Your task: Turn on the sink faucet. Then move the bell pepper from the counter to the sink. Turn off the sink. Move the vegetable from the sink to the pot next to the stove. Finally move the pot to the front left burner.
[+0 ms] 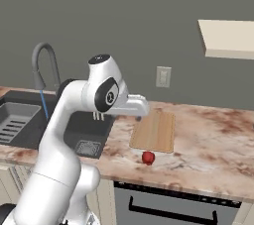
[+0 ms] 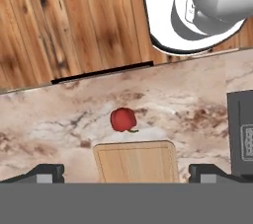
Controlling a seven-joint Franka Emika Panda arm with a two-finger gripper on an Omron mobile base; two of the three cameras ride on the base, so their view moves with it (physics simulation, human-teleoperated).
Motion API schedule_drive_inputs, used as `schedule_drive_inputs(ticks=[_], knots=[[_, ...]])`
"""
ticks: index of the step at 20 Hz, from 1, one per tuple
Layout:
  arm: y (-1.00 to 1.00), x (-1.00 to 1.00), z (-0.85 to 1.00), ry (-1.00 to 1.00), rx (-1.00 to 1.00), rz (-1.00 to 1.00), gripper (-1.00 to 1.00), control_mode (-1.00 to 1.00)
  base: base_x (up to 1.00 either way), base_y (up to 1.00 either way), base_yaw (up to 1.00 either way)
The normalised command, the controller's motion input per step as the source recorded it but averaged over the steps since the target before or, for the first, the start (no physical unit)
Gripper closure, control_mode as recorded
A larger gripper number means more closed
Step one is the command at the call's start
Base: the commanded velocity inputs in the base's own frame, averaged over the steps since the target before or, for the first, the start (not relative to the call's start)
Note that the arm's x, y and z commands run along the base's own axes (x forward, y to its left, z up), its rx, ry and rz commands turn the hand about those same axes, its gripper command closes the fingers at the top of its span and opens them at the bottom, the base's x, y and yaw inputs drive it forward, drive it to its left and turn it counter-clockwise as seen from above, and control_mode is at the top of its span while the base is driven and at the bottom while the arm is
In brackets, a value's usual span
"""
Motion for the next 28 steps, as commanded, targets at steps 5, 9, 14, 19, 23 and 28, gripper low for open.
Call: schedule_drive_inputs(ticks=[5,9,14,19,23,28], knots=[[-0.11,-0.20,-0.30,0.00,0.00,0.00,-1.00,-1.00,0.00,0.00,0.00],[-0.27,-0.18,-0.28,0.00,0.00,0.00,-1.00,-1.00,0.00,0.00,0.00],[-0.18,-0.02,-0.37,0.00,0.00,0.00,-1.00,-1.00,0.00,0.00,0.00],[-0.11,0.03,-0.25,0.00,0.00,0.07,-1.00,-1.00,0.00,0.00,0.00],[-0.02,0.04,-0.25,0.00,0.00,0.09,-1.00,-1.00,0.00,0.00,0.00],[-0.01,0.02,-0.34,0.00,0.00,0.08,-1.00,-1.00,0.00,0.00,0.00]])
